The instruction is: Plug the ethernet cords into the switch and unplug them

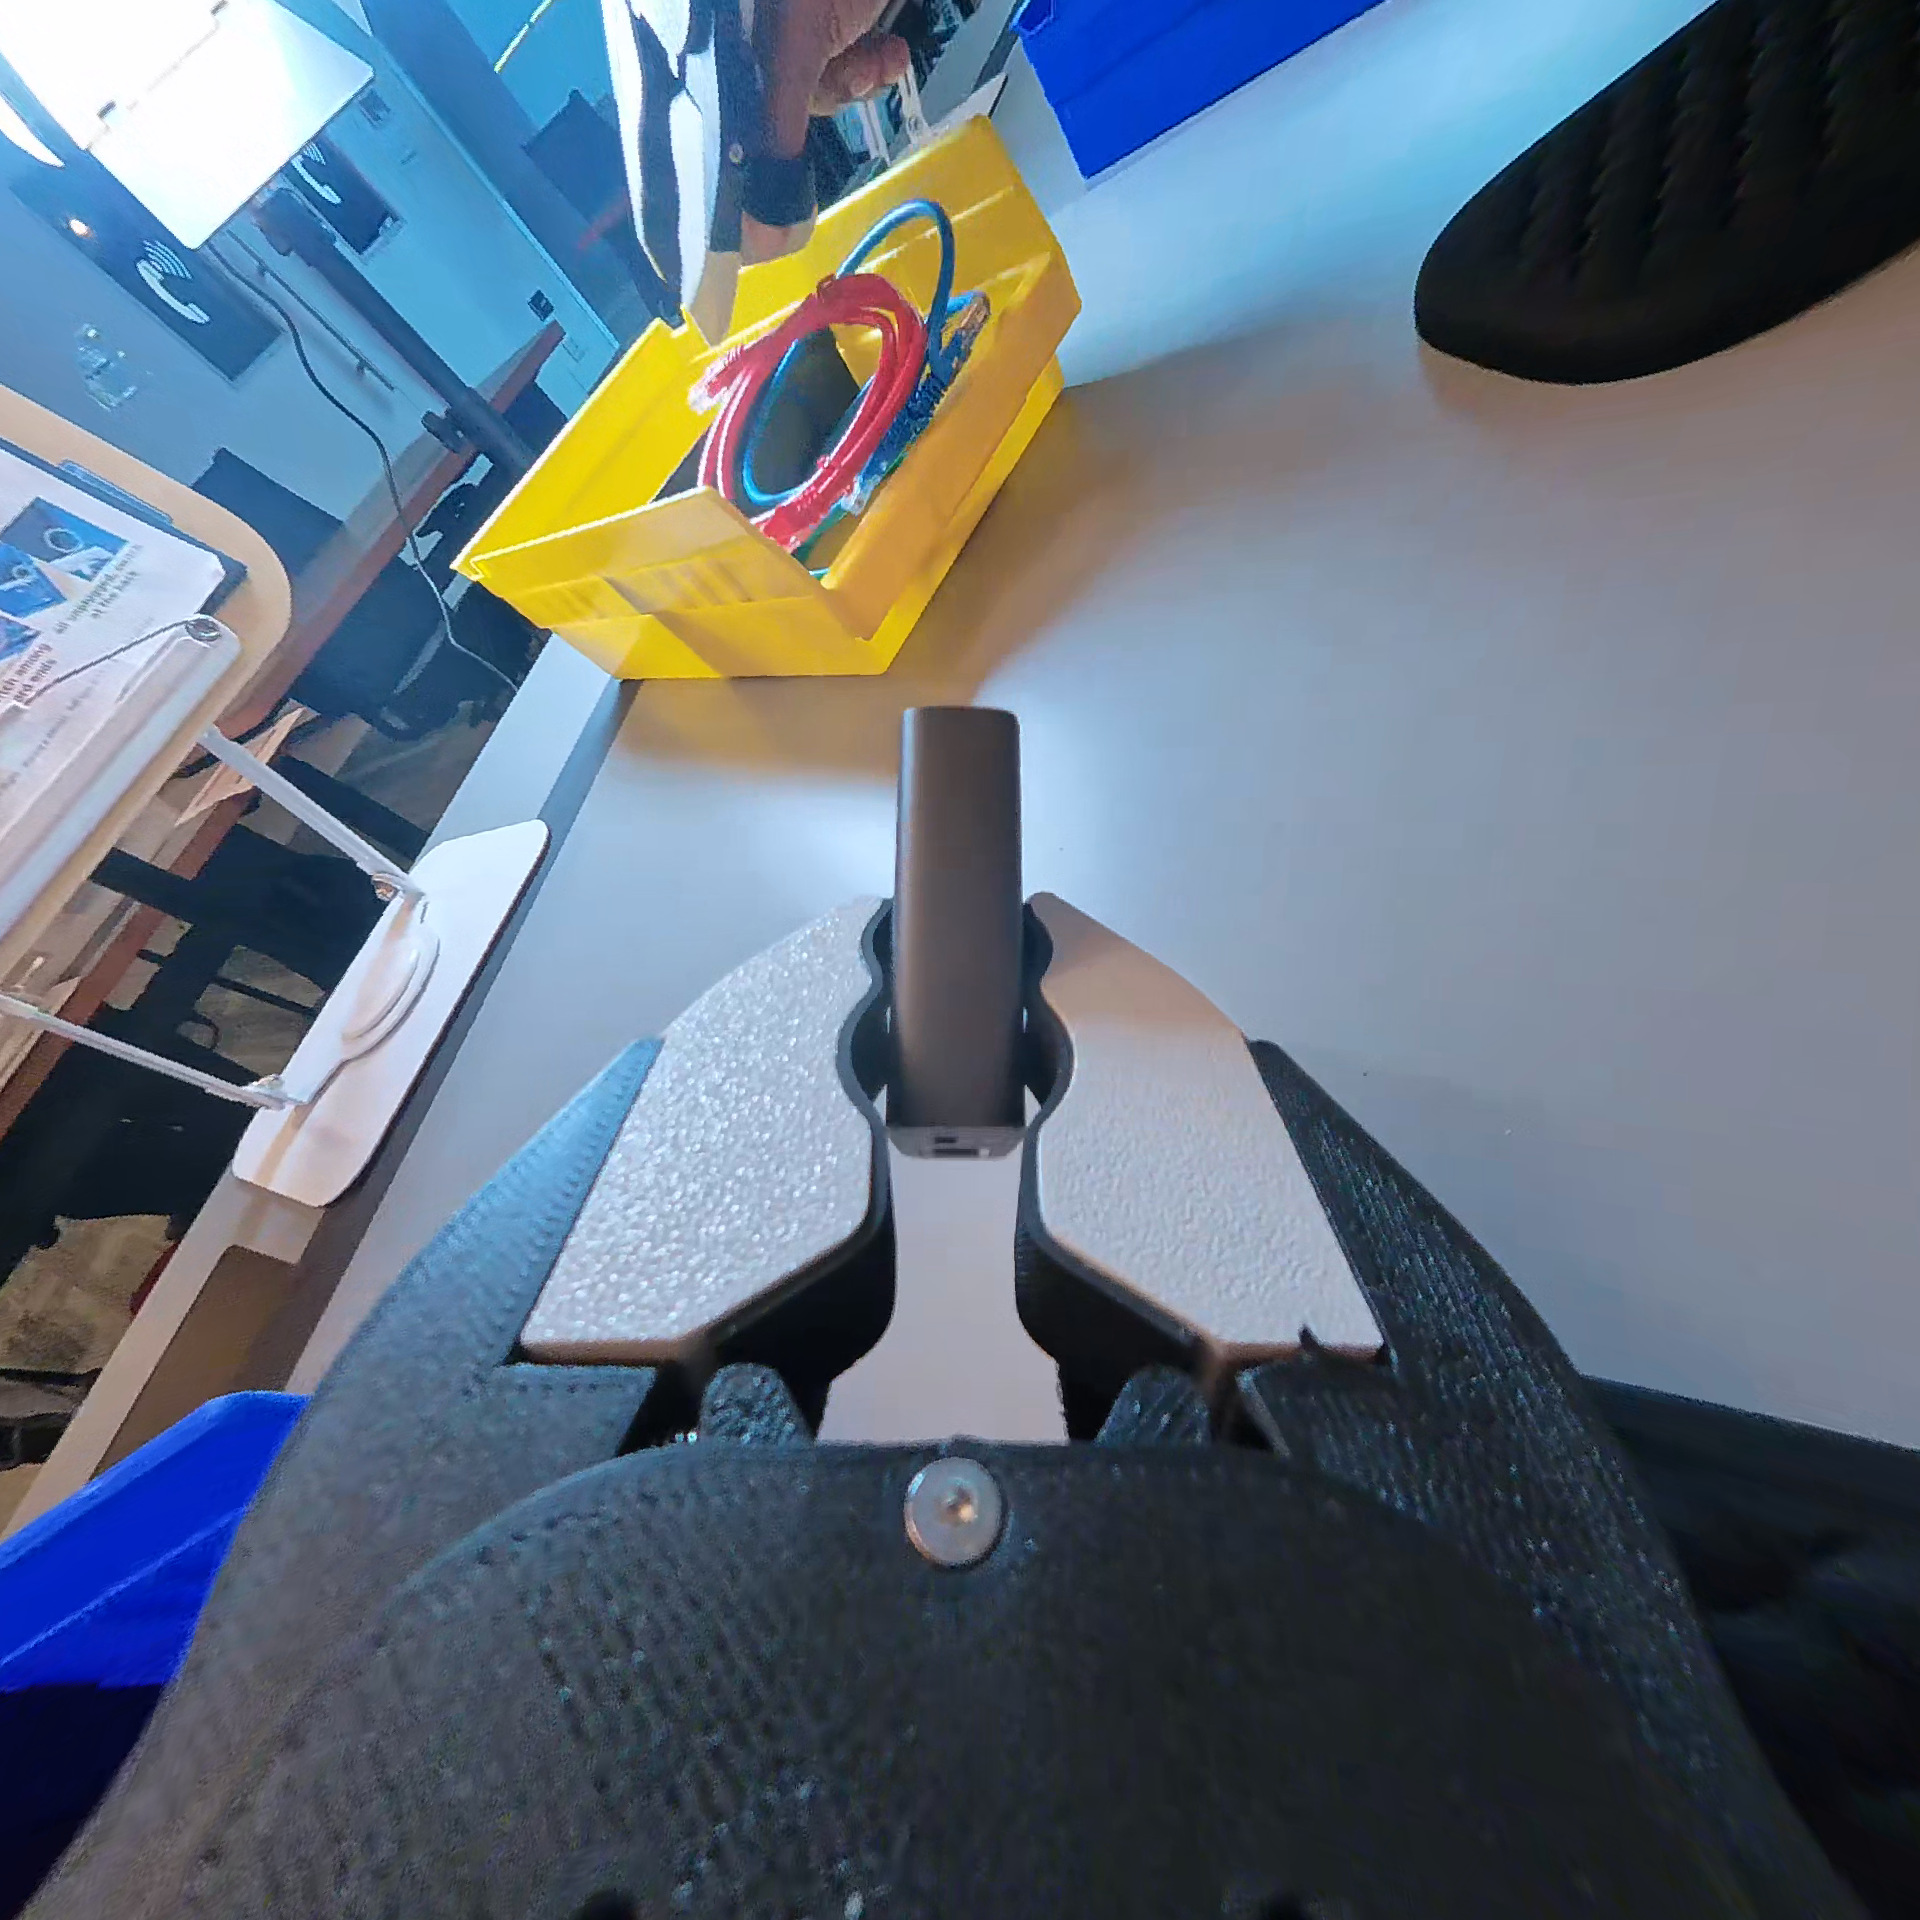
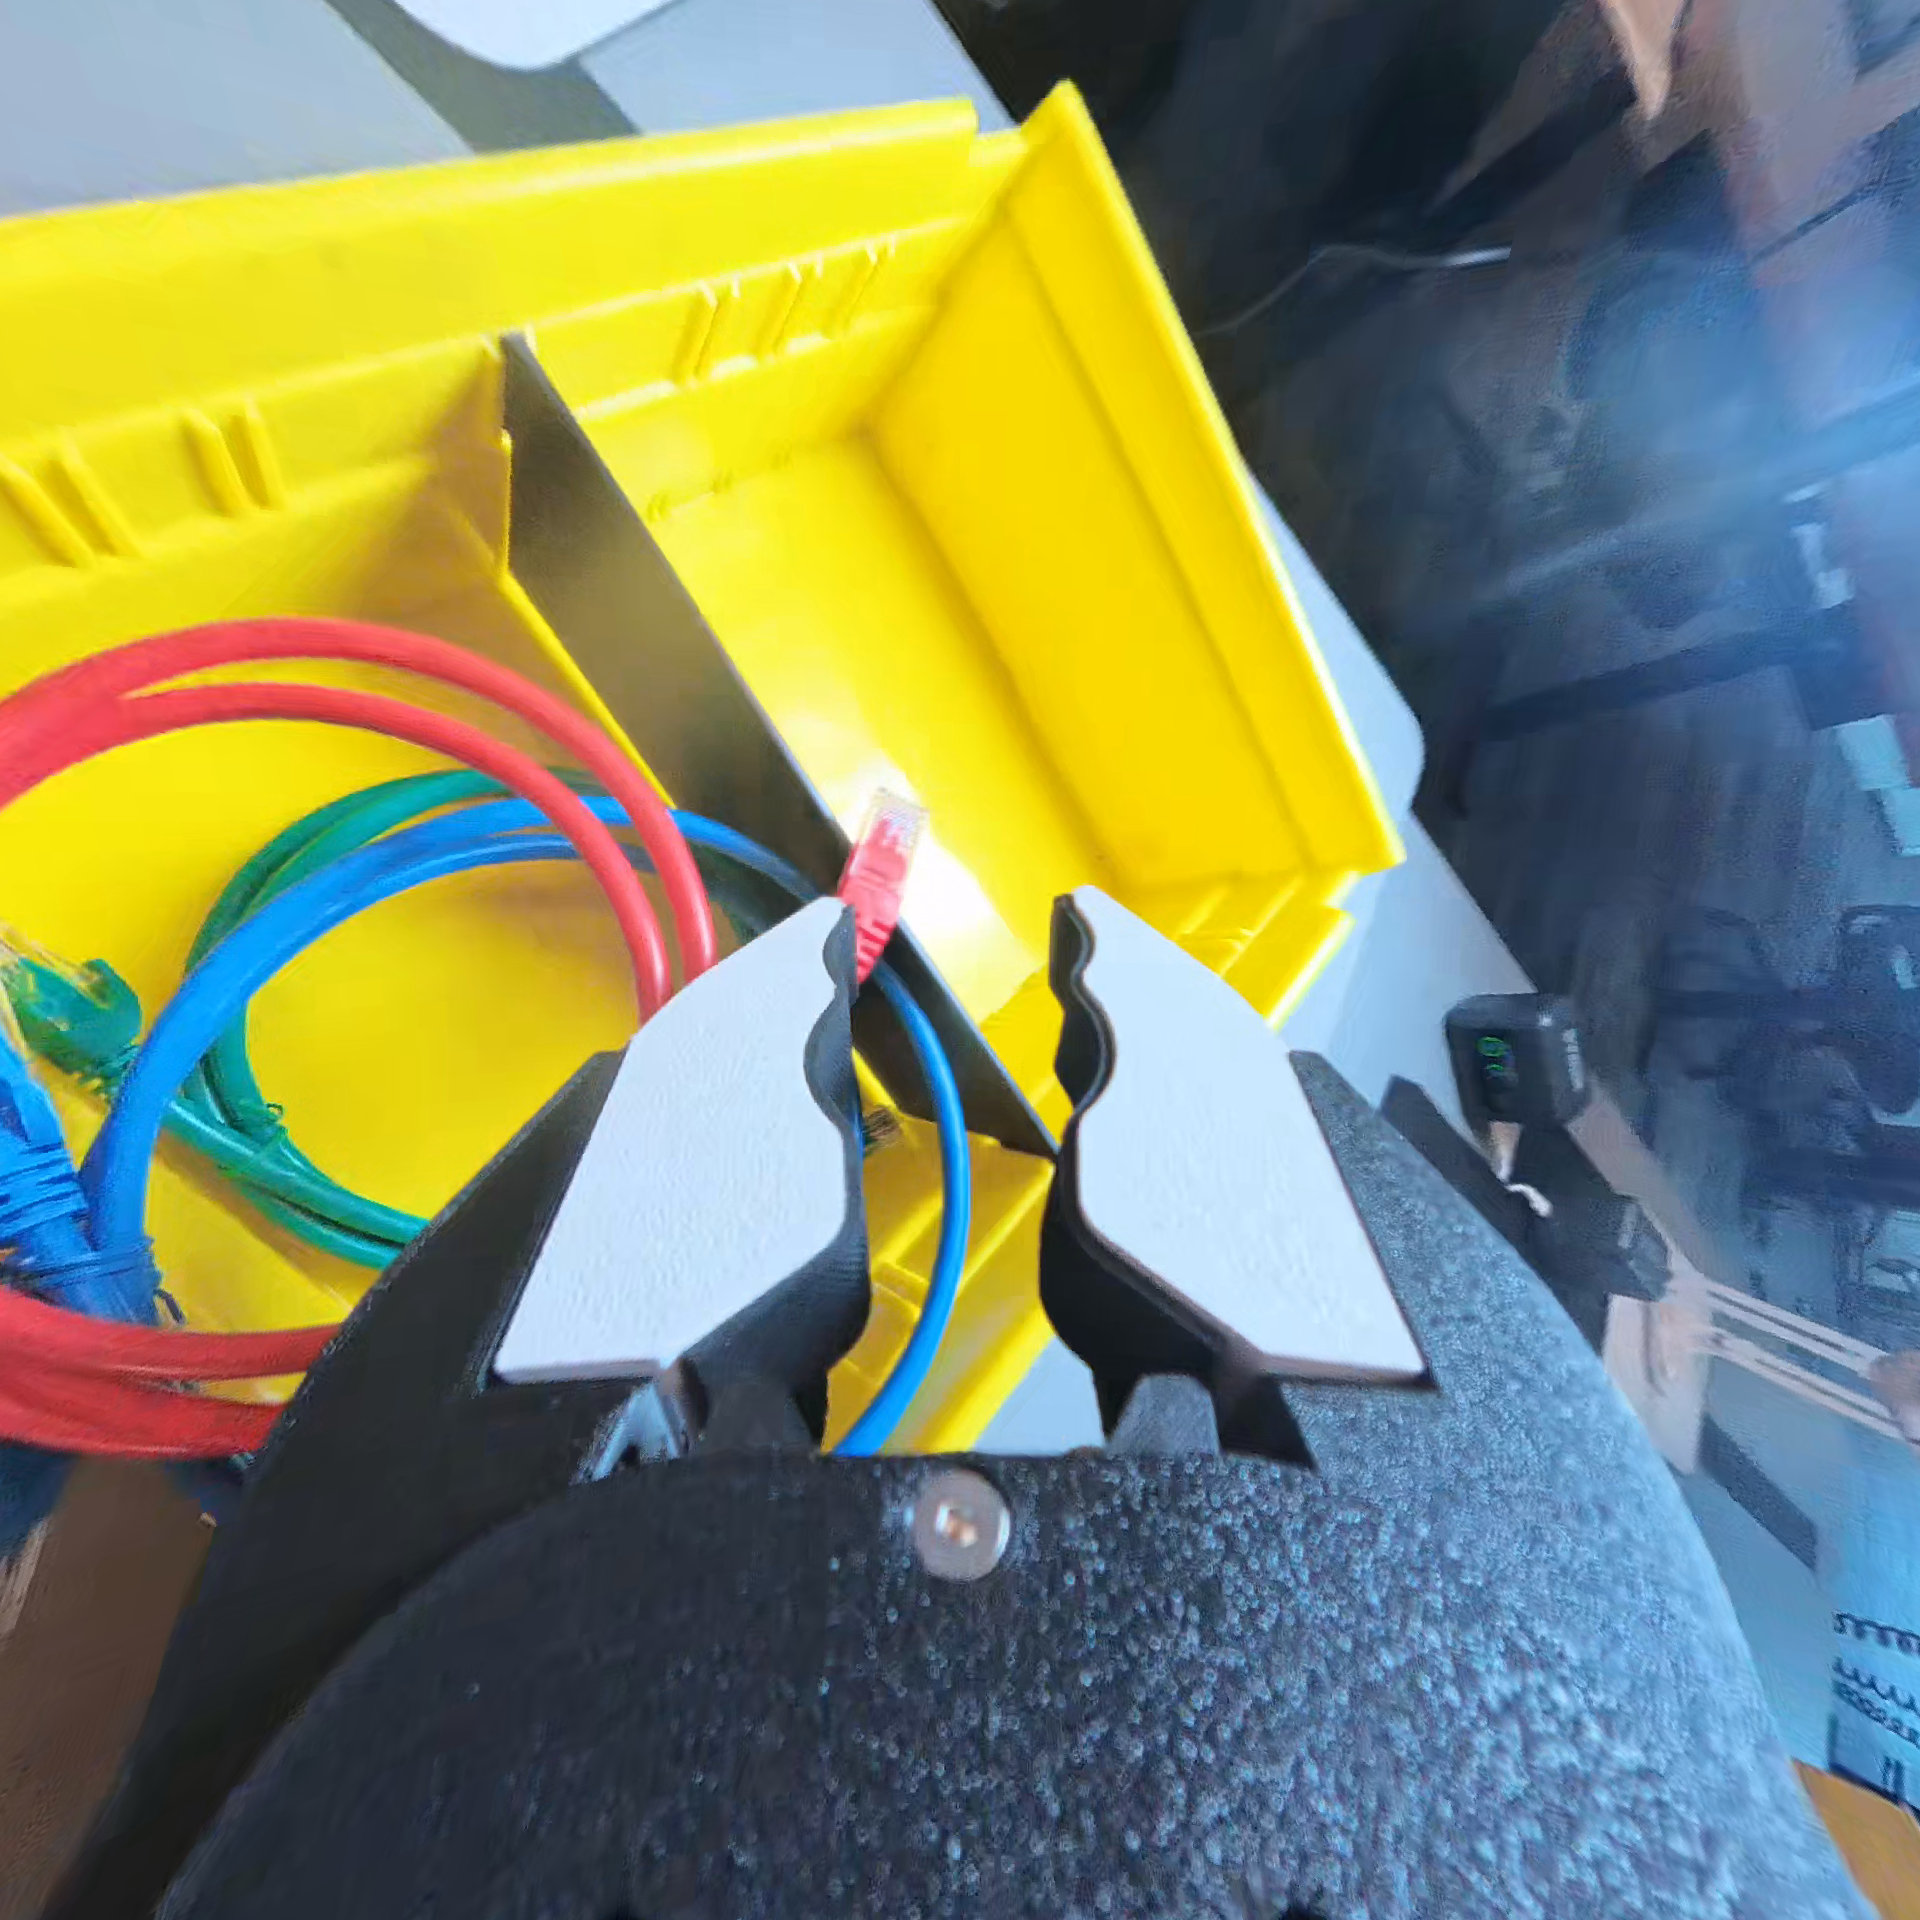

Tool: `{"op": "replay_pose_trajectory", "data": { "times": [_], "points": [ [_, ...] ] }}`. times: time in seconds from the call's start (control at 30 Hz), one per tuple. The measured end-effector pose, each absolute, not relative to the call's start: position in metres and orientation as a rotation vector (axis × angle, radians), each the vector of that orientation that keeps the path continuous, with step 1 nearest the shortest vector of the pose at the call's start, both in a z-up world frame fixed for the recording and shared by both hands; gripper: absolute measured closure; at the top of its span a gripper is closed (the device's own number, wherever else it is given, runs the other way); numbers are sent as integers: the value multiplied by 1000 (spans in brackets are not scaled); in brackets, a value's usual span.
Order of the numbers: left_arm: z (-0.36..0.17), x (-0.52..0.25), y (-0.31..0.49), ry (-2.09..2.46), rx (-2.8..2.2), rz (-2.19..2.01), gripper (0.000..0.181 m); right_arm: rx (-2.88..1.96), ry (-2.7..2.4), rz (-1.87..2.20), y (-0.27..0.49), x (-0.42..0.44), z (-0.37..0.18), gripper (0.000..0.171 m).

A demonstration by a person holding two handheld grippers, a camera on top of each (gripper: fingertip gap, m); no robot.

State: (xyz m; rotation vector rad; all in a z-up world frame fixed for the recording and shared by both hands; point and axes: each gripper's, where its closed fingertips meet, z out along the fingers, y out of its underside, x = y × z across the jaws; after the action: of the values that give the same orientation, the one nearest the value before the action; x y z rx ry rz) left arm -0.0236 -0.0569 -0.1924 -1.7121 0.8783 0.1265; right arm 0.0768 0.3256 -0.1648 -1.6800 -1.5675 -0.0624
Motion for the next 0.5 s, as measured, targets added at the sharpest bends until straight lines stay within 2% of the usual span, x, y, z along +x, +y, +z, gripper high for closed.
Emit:
{"op": "replay_pose_trajectory", "data": {
  "times": [0.1, 0.23, 0.4, 0.5],
  "points": [
    [-190, -20, -58, 872, -1698, 91, 161, -1505, -1539, 64, 300, 65, -127, 128],
    [-191, -16, -59, 890, -1703, 81, 160, -1103, -1720, 477, 171, 38, -93, 127],
    [-180, -7, -61, 879, -1645, 47, 160, -797, -1989, 730, 11, 28, -139, 126],
    [-168, 5, -66, 863, -1581, -32, 161, -712, -2064, 790, -41, 18, -172, 124]
  ]
}}
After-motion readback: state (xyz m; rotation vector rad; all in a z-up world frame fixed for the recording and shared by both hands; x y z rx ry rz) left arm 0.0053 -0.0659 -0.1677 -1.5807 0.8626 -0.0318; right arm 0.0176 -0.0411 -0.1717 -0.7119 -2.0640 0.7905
